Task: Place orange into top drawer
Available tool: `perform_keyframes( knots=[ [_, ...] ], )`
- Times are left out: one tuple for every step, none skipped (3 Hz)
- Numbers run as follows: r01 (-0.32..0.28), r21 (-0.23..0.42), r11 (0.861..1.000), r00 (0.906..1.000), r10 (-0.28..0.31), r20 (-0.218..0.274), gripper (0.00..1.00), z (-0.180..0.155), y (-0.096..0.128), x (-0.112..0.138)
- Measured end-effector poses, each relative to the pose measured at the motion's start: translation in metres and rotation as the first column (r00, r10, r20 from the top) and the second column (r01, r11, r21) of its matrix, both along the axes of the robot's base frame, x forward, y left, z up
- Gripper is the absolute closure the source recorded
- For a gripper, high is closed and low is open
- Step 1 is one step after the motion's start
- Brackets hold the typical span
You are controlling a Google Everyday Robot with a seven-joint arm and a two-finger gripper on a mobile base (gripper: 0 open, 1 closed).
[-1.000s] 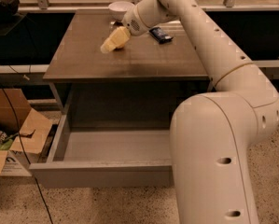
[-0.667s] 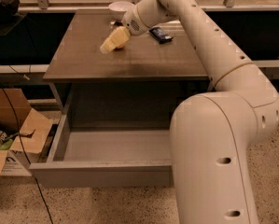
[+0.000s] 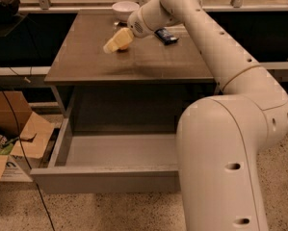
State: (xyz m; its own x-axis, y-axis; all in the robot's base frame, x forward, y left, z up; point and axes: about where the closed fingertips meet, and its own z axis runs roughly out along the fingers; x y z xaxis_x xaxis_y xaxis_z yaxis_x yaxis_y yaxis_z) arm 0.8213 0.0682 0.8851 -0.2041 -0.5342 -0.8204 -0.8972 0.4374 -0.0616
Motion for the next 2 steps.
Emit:
perform_keyframes(
  knots=[
    [0.051, 0.01, 0.999, 0.9987, -0.051, -0.006, 0.0, -0.011, -0.006, 0.013],
    [0.082, 0.019, 0.996, 0.9963, -0.082, -0.028, 0.0, -0.026, -0.009, 0.024]
  ],
)
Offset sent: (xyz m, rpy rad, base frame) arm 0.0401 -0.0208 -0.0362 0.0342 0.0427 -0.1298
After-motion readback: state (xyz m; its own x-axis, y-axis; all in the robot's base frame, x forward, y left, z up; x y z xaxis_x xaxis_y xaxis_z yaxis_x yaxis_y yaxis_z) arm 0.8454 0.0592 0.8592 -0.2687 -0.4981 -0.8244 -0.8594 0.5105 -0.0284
